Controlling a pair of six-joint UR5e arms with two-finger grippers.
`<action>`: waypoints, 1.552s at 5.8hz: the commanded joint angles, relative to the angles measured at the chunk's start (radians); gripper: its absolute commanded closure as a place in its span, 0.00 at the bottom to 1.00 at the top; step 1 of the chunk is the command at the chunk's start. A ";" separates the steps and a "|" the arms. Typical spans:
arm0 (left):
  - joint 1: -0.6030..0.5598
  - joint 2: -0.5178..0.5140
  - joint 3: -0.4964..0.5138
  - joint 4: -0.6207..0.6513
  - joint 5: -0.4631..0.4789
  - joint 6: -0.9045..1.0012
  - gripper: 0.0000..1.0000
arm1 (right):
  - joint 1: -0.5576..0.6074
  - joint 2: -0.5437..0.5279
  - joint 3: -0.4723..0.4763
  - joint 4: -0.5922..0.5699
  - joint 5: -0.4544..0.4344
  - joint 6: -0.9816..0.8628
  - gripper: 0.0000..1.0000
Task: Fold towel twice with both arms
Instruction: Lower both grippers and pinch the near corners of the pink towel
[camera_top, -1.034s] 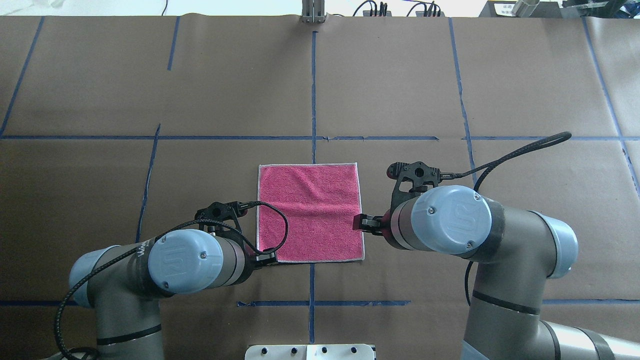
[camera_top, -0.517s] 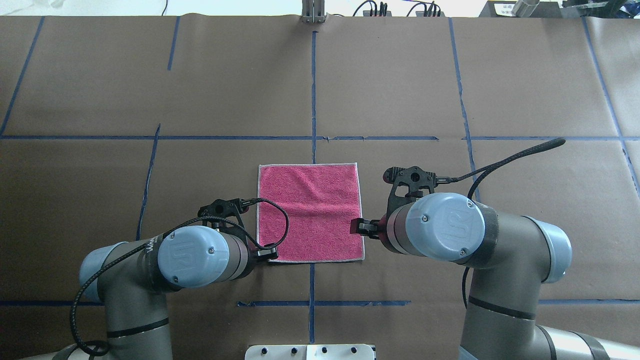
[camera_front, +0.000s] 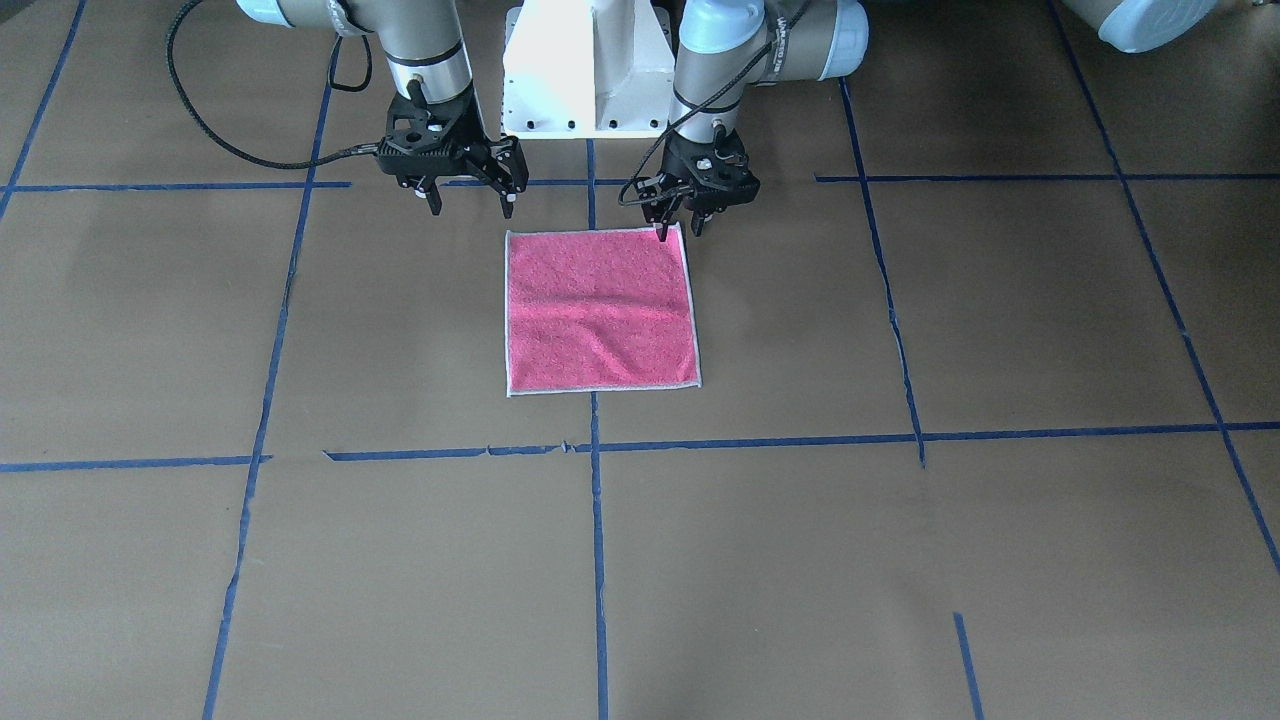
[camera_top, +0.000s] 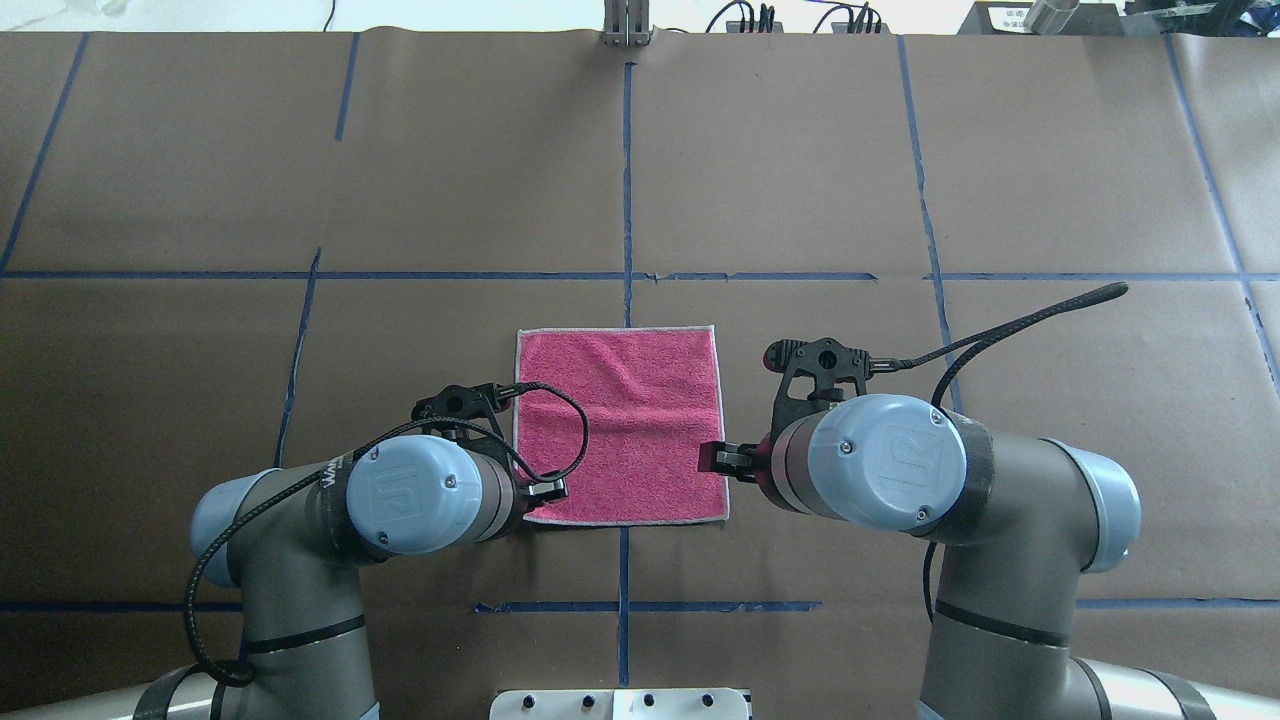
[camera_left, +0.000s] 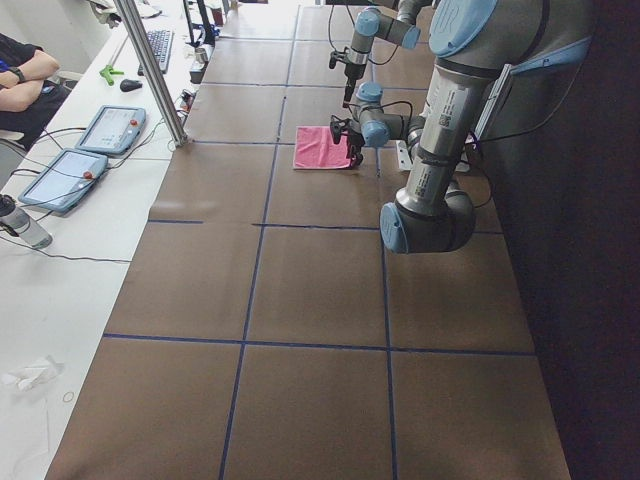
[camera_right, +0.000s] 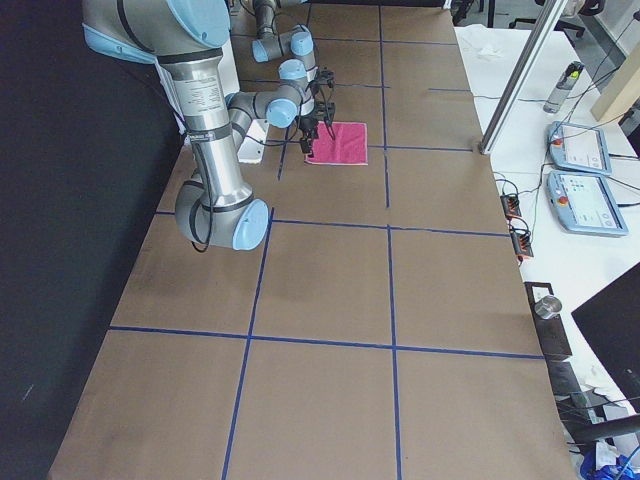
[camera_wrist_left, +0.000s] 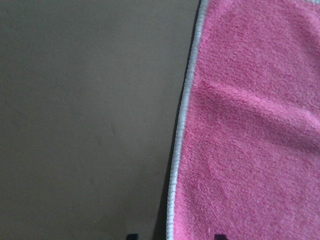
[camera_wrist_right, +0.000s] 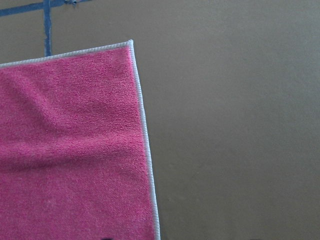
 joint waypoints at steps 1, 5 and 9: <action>-0.001 -0.002 0.042 -0.064 0.000 0.007 0.80 | -0.003 0.000 -0.001 0.000 -0.001 0.000 0.06; -0.002 0.003 0.022 -0.059 -0.008 0.008 0.83 | -0.013 0.000 -0.003 0.000 -0.004 0.002 0.06; -0.001 0.004 0.021 -0.056 -0.011 0.013 0.68 | -0.014 0.000 -0.003 0.000 -0.009 0.002 0.06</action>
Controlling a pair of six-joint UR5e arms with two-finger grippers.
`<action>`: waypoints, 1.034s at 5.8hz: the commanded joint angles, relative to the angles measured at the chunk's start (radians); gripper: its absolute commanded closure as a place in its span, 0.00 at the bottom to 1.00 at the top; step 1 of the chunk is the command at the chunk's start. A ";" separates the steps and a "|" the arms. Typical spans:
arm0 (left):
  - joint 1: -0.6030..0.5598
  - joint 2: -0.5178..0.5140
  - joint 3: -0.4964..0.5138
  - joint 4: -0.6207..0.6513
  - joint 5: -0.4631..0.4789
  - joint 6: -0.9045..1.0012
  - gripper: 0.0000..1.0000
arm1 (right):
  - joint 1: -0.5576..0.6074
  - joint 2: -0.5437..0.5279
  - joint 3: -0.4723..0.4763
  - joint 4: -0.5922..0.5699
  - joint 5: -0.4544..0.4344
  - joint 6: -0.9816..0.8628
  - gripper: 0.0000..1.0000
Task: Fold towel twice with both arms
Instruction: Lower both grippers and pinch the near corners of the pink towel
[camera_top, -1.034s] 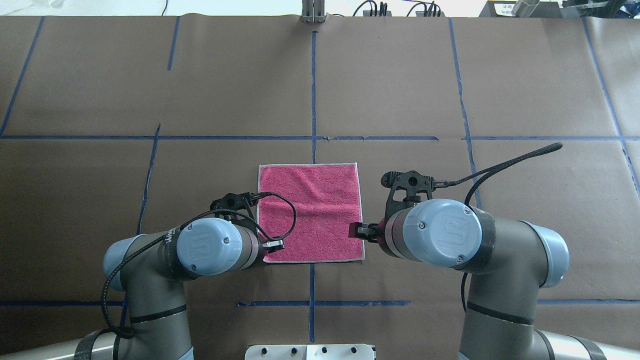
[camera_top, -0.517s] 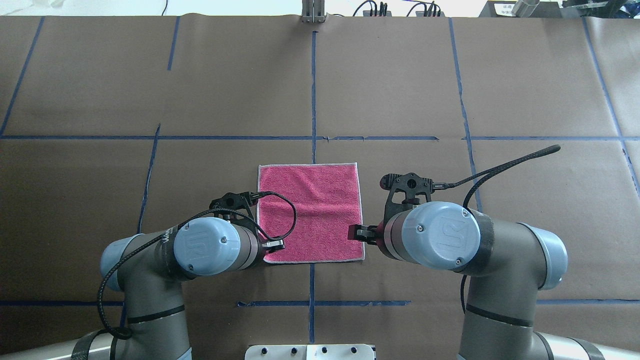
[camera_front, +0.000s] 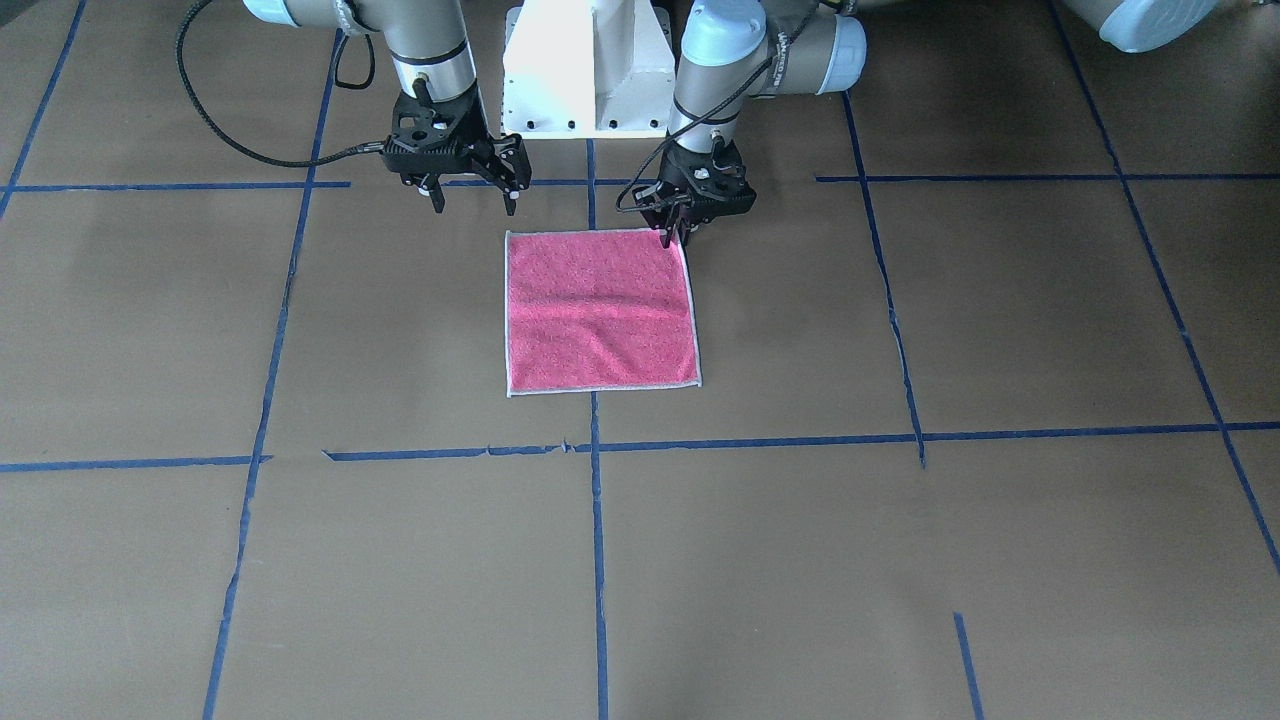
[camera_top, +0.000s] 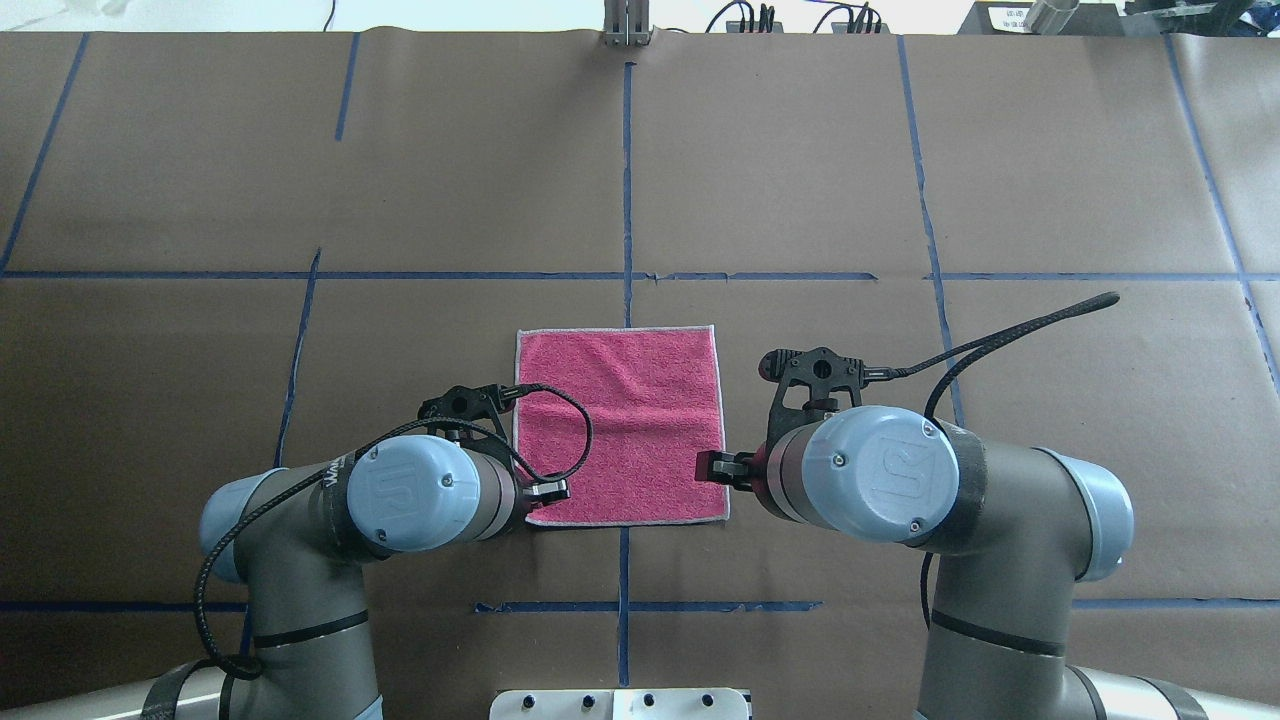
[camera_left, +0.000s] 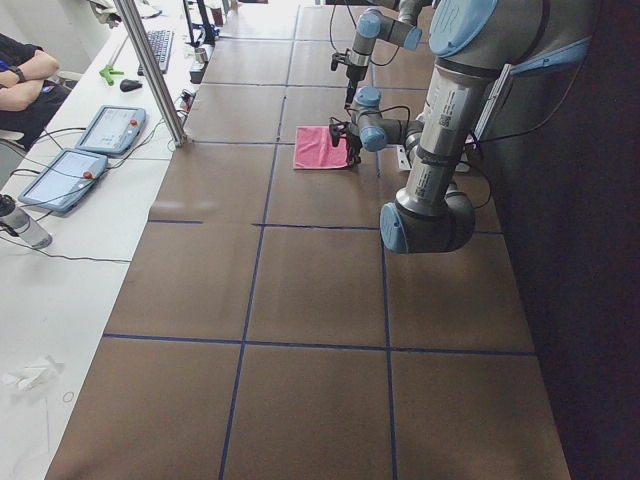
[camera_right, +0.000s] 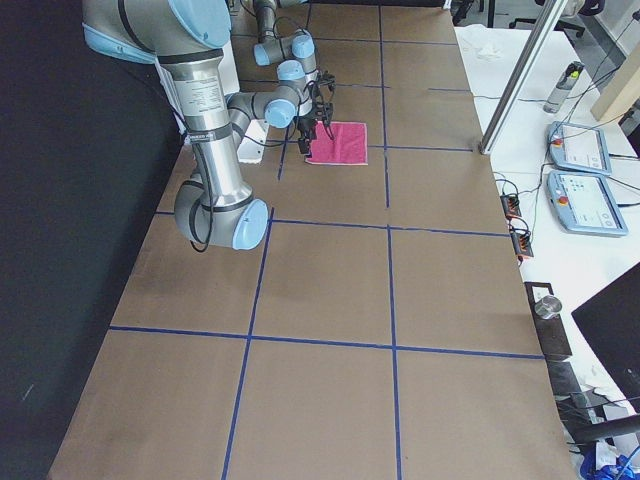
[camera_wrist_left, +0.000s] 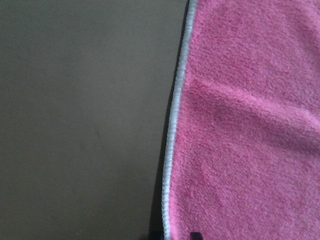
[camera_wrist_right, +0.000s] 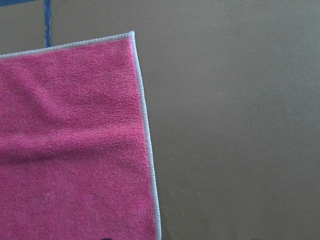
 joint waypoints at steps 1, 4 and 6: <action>0.002 0.004 -0.005 0.002 -0.001 0.001 0.68 | 0.000 0.000 0.000 0.000 0.000 0.000 0.06; 0.005 0.001 -0.010 0.002 -0.001 0.001 0.79 | -0.004 -0.002 0.000 0.000 -0.002 0.002 0.06; 0.005 0.005 -0.018 0.002 0.000 0.001 0.96 | -0.017 0.020 -0.036 0.006 -0.006 0.052 0.09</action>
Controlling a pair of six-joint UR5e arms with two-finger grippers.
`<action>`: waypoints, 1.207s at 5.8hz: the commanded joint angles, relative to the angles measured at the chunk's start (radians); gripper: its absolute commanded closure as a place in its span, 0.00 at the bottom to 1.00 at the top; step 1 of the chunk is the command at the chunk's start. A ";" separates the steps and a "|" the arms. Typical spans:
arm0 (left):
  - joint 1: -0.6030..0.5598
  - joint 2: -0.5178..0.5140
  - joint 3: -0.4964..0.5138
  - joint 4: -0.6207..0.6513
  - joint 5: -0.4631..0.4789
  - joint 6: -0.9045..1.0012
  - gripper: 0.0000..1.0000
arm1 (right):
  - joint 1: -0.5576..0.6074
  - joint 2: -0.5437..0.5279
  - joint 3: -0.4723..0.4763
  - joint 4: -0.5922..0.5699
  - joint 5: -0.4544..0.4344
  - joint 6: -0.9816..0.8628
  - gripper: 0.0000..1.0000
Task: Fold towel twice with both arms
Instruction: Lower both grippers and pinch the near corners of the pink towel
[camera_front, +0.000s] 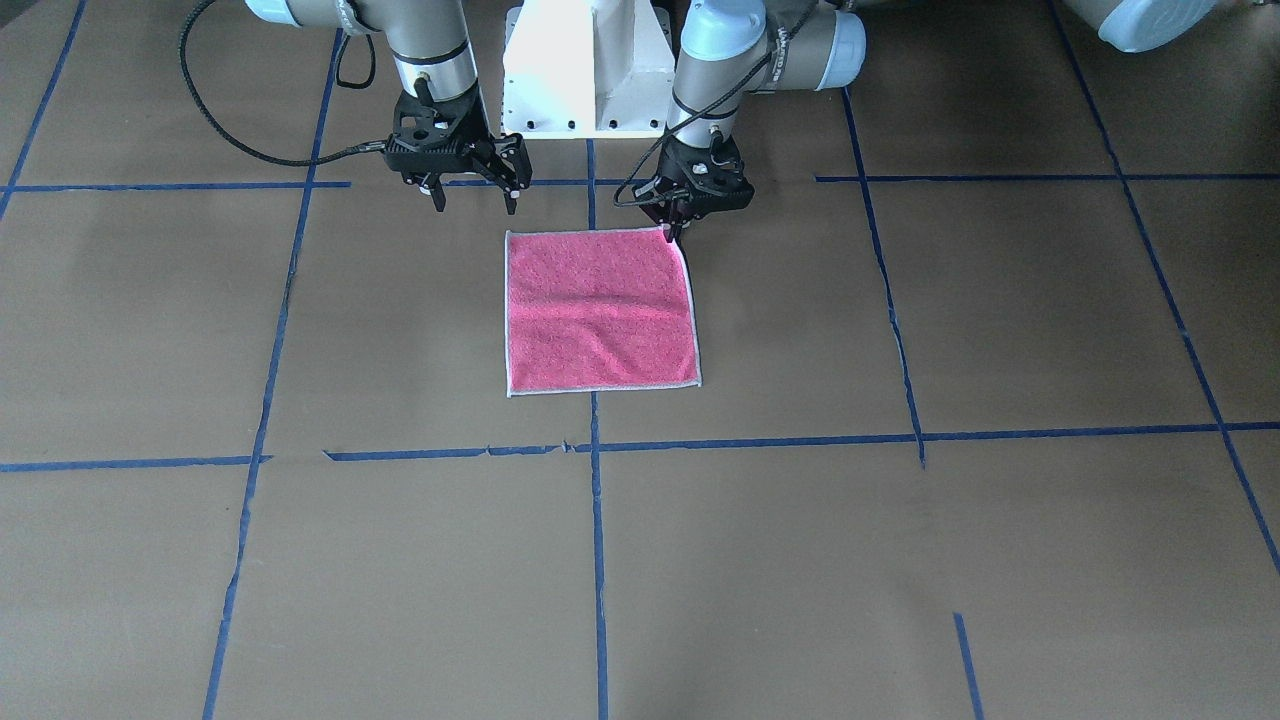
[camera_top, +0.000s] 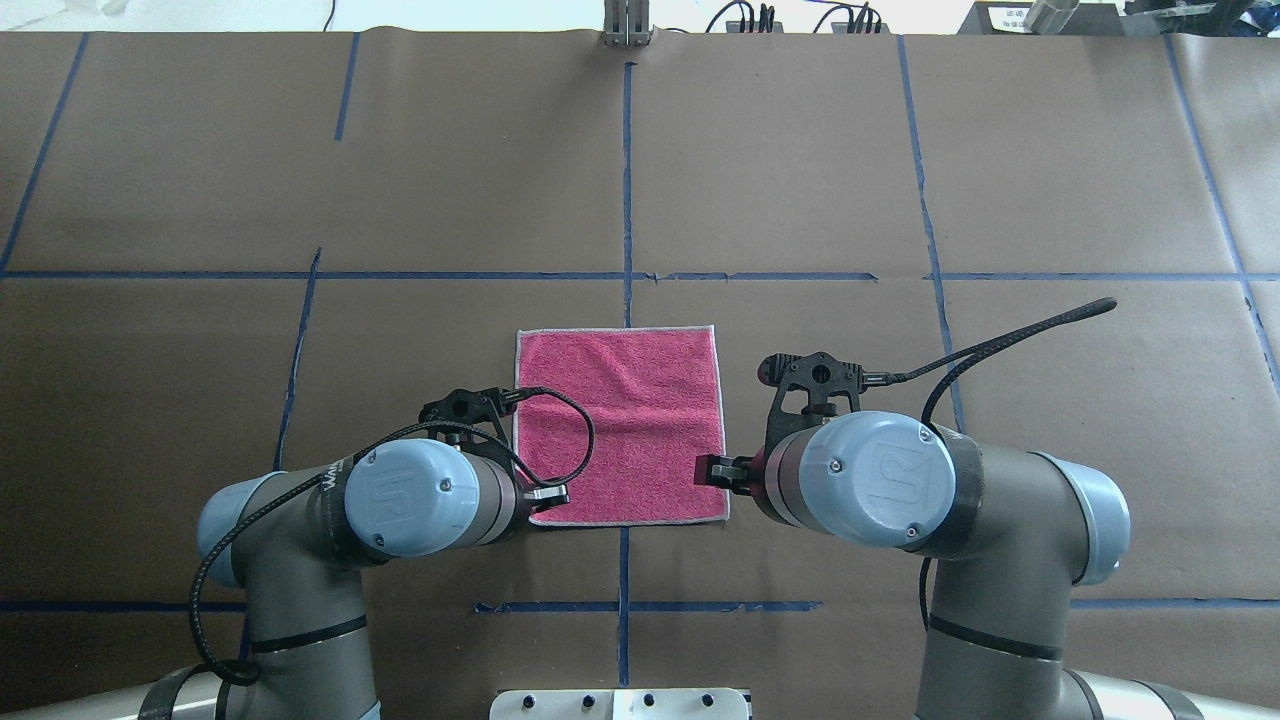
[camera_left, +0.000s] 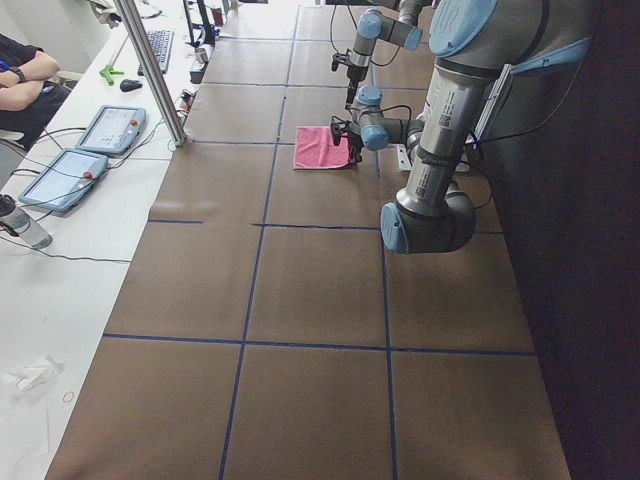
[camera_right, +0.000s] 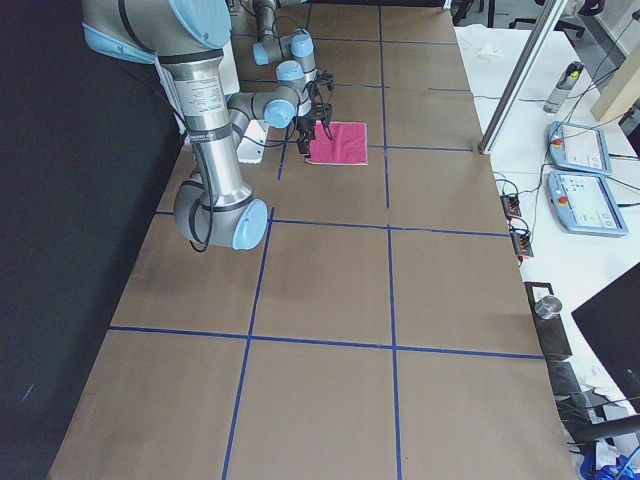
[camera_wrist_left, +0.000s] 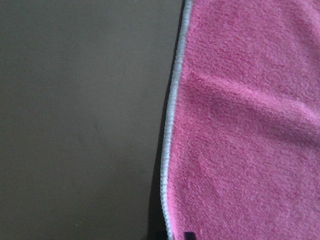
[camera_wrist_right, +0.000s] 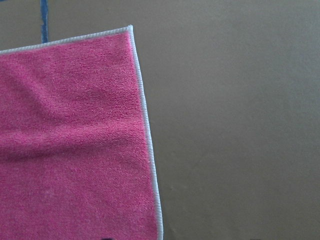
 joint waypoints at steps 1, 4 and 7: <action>0.000 0.004 -0.004 0.000 0.000 0.000 0.96 | -0.023 0.058 -0.092 0.009 -0.047 0.091 0.16; 0.000 0.004 -0.004 -0.002 0.003 0.000 0.96 | -0.064 0.070 -0.139 0.010 -0.081 0.158 0.28; 0.000 0.005 -0.009 -0.002 0.005 -0.002 0.96 | -0.097 0.076 -0.163 0.010 -0.106 0.224 0.38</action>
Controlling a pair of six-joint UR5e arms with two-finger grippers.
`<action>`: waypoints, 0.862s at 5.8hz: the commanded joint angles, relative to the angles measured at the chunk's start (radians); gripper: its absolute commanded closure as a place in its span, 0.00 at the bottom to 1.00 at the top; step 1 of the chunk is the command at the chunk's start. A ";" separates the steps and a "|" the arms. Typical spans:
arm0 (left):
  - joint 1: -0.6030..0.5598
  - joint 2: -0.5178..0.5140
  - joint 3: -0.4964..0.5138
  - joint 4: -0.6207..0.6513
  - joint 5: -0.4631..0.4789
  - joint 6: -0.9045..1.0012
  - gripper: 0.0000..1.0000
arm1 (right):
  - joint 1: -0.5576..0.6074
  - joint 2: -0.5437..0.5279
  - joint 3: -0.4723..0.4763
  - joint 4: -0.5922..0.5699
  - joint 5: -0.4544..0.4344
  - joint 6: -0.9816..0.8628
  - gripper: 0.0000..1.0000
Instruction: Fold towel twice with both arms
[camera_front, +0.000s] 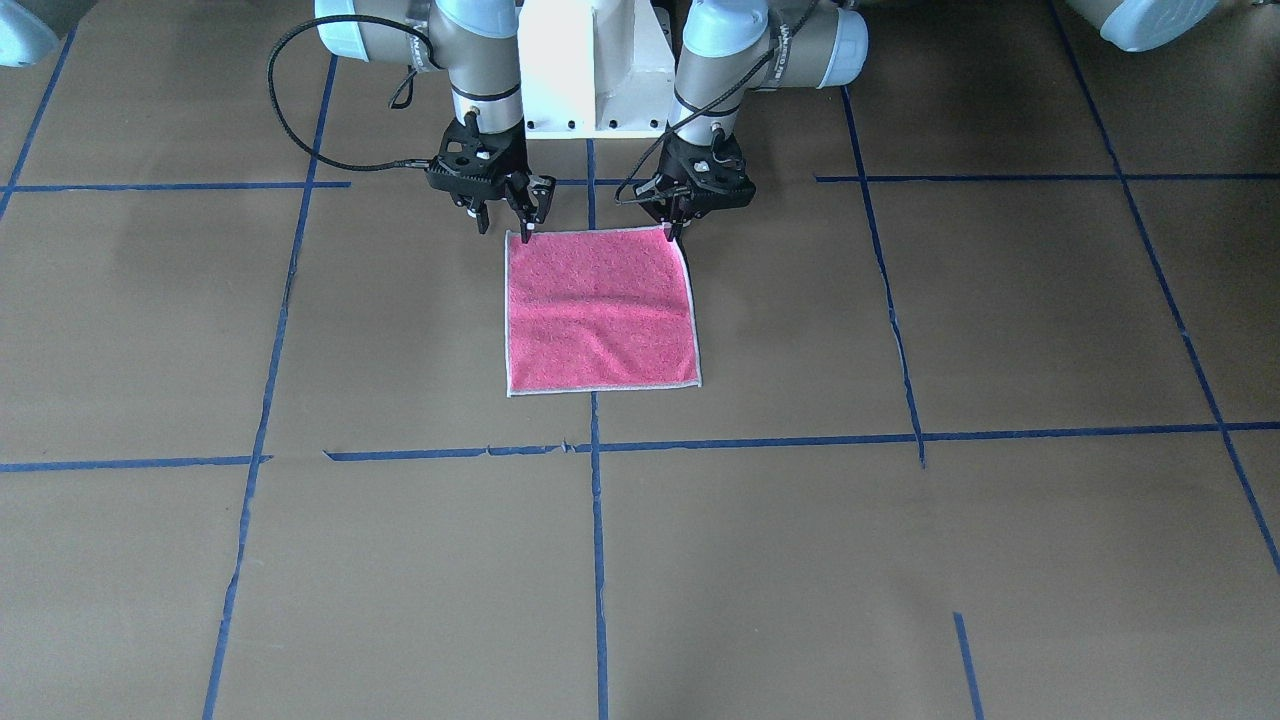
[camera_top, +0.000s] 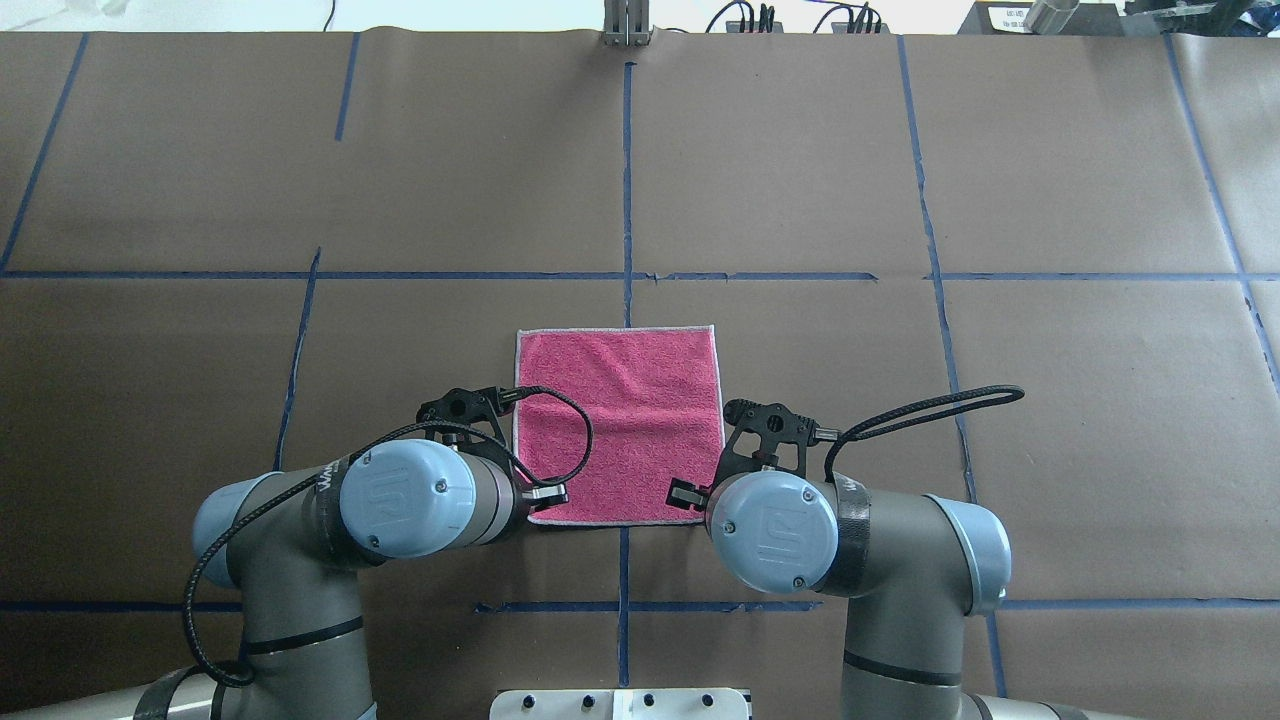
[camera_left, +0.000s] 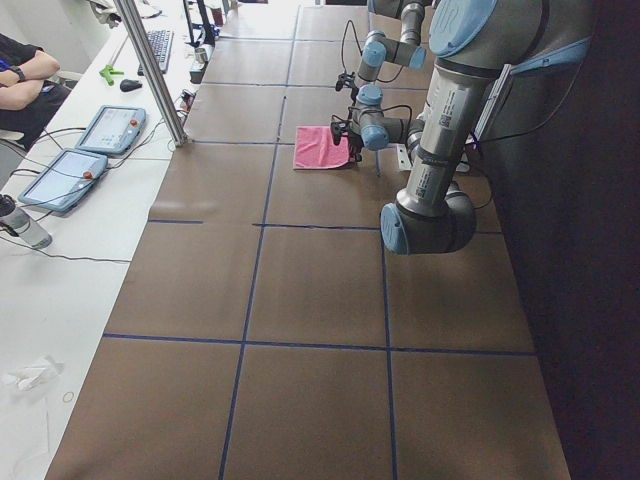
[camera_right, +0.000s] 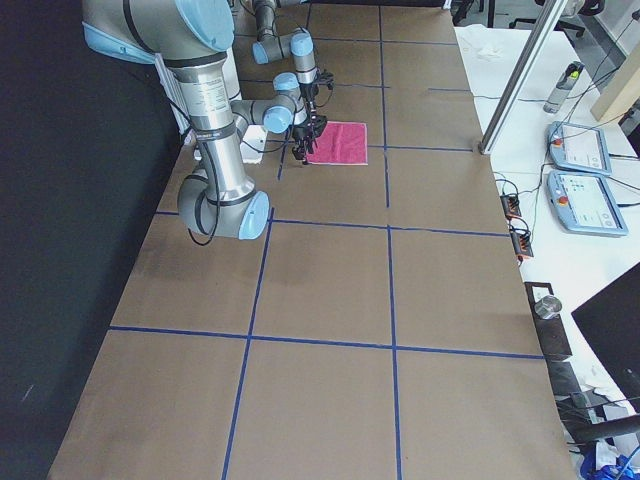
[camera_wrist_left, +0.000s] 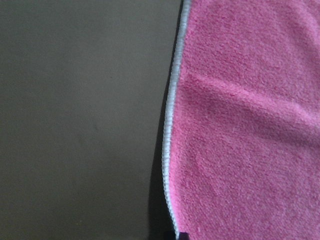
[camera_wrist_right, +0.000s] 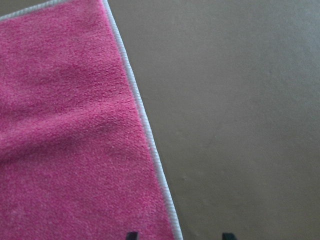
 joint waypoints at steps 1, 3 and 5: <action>0.000 0.001 -0.003 0.000 0.000 0.000 0.96 | -0.026 0.002 -0.007 -0.002 -0.021 0.018 0.40; 0.002 0.001 -0.003 0.000 0.002 0.000 0.96 | -0.030 0.003 -0.018 -0.002 -0.030 0.020 0.43; 0.003 0.003 -0.005 0.000 0.003 0.000 0.96 | -0.030 0.005 -0.018 -0.002 -0.046 0.040 0.50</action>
